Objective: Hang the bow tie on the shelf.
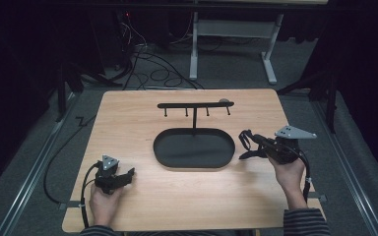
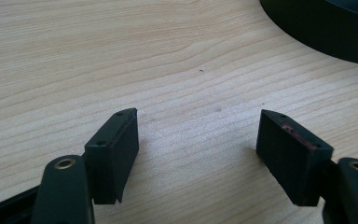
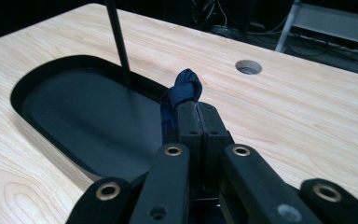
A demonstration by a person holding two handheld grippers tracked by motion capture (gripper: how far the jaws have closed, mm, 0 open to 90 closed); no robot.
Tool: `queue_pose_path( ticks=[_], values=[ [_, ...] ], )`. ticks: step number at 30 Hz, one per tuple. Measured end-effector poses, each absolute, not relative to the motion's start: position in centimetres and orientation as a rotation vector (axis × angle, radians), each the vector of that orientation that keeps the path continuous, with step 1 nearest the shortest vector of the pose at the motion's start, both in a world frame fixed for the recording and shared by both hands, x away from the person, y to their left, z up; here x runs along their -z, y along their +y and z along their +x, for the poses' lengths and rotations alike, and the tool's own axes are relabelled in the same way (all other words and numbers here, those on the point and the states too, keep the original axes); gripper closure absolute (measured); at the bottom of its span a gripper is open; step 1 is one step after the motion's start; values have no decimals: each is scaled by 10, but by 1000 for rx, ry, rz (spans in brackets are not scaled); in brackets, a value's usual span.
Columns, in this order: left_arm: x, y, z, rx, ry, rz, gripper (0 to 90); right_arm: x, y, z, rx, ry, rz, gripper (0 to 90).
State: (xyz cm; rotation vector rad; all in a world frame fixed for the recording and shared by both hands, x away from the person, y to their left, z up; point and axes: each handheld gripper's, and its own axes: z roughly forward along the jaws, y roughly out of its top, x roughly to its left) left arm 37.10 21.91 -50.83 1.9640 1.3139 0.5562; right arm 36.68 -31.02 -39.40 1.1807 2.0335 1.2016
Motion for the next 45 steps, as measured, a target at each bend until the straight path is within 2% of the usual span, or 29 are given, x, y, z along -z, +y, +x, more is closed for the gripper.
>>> queue_pose_path(
  ticks=[45],
  values=[
    [508, 219, 371, -551, 1314, 1963, 302, 358, -270, 383, -1321, 2071, 1046, 900]
  ],
)
